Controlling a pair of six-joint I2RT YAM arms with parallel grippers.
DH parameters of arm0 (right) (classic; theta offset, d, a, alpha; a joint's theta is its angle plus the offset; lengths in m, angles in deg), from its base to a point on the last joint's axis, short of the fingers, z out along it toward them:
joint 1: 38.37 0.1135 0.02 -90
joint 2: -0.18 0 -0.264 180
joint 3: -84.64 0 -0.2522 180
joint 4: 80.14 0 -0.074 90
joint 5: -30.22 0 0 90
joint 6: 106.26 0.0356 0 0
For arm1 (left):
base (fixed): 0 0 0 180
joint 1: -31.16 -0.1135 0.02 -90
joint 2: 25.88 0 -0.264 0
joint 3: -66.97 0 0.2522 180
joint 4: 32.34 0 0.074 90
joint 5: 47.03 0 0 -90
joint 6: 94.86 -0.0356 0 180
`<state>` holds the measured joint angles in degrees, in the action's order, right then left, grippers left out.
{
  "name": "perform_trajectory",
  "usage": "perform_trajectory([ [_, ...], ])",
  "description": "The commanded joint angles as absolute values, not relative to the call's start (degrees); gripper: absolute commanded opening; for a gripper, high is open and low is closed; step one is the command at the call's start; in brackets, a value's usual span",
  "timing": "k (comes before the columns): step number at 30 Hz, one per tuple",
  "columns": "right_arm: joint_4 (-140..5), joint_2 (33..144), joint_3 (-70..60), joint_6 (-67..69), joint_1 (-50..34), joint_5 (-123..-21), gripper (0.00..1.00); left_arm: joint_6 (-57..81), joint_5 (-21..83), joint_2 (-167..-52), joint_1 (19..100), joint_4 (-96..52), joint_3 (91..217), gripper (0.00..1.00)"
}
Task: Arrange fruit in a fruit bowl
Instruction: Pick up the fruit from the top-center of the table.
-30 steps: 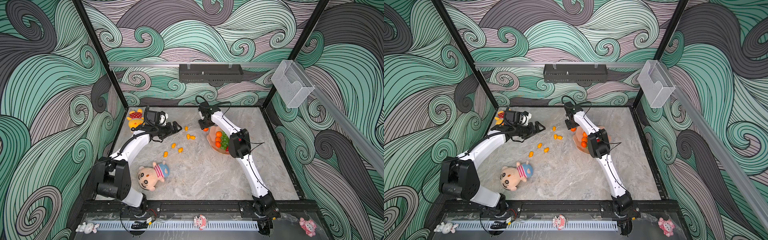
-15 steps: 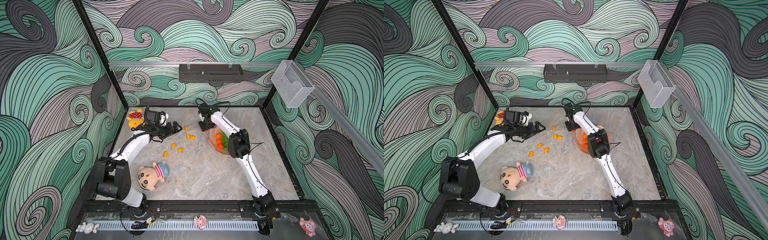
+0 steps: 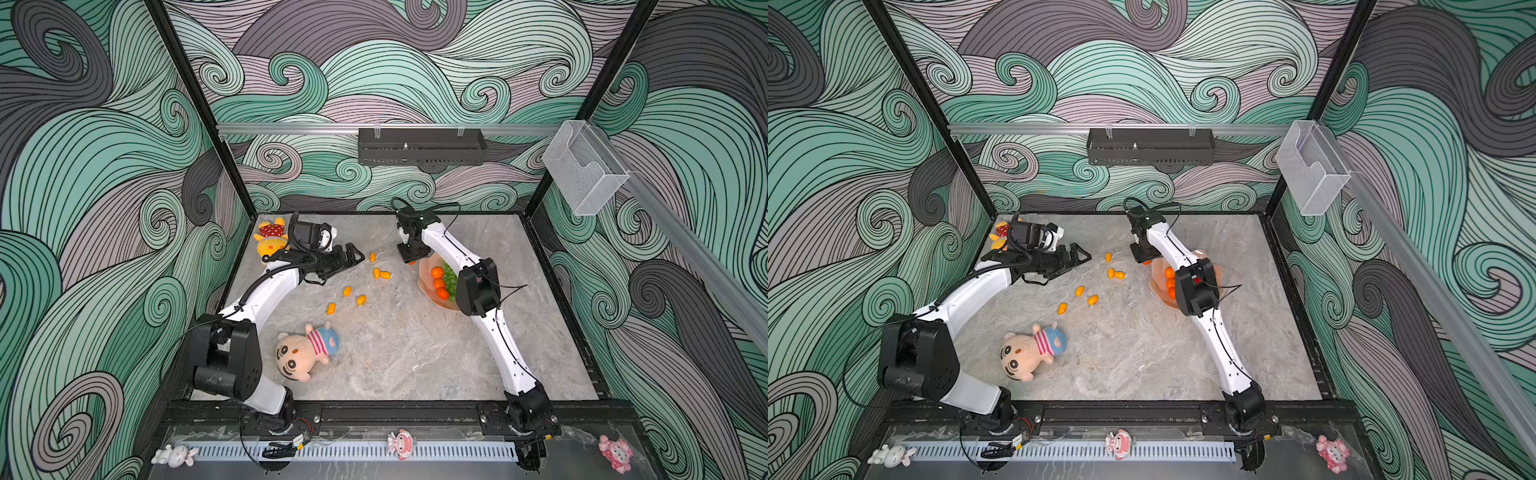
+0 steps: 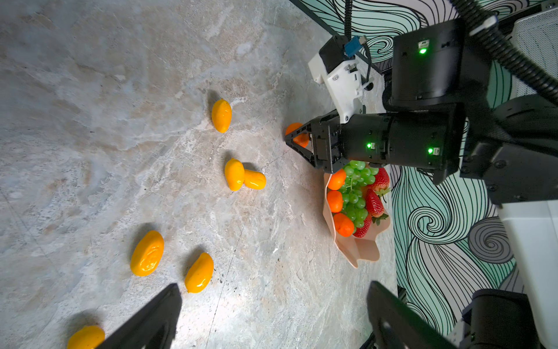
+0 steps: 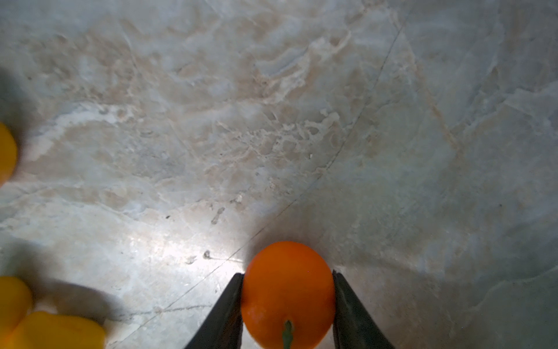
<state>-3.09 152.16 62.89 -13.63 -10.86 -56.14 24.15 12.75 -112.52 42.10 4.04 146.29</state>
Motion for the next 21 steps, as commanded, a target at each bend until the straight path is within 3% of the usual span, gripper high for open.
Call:
perform_trajectory([
  [1, -1.76, 151.06, 64.28, -12.66, -10.94, -57.77, 0.41, 23.46, 12.89, -109.57, 41.77, 6.21, 146.13, 0.98],
  [14, -1.84, 141.60, 60.35, -11.96, -7.17, -60.05, 0.41, 26.57, 17.51, -93.71, 41.77, 6.58, 136.83, 0.99],
  [21, -5.69, 132.44, 49.20, -11.57, -4.14, -59.32, 0.40, 29.51, 17.66, -86.81, 42.17, 5.06, 131.04, 0.99],
])
